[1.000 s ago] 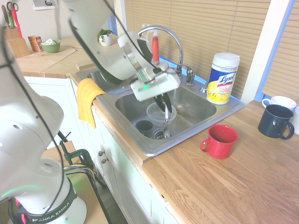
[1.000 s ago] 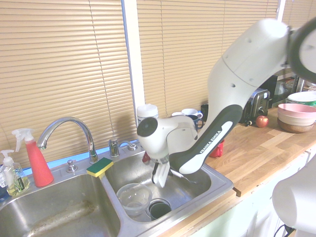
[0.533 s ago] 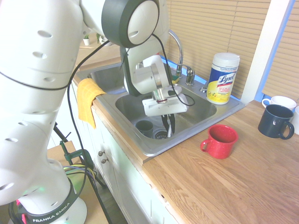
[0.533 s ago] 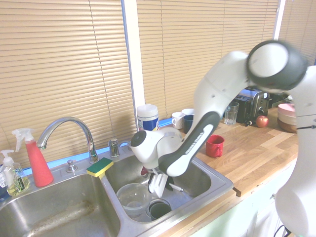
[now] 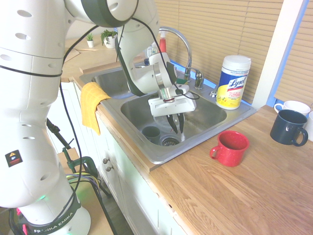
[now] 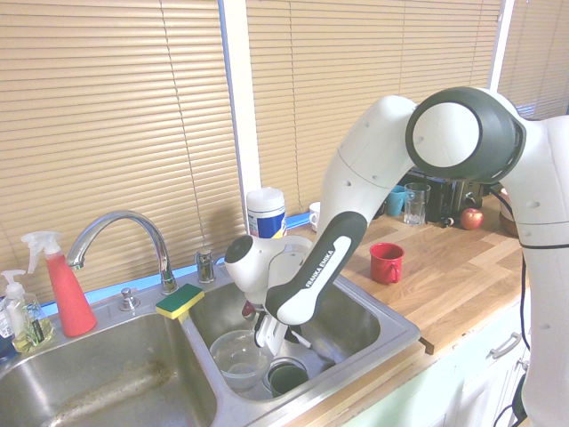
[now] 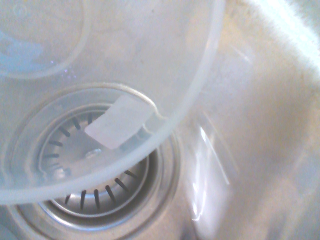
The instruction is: Put the spoon into the sink
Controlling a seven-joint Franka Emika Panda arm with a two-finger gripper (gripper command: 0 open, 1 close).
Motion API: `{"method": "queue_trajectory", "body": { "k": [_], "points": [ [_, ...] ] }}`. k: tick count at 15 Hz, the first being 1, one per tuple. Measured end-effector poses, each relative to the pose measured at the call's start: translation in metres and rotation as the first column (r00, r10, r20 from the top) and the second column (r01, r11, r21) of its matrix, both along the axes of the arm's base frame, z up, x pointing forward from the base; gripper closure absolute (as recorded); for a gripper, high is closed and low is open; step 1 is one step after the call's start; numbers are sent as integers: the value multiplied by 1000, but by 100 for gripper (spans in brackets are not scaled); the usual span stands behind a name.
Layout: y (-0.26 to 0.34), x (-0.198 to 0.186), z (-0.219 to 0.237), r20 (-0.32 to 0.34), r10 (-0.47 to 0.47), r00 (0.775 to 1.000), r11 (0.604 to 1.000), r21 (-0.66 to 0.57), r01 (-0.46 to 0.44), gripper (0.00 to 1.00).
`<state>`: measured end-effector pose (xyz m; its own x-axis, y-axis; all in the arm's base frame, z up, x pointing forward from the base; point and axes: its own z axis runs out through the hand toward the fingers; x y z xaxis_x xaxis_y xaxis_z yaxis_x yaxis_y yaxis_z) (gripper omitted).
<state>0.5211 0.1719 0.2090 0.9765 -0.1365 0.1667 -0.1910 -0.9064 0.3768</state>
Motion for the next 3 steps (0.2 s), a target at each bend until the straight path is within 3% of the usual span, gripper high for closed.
{"method": "queue_trajectory", "body": {
  "k": [3],
  "points": [
    [0, -3, 12, 35, 21, 999, 999, 28, -22, 0]
  ]
}}
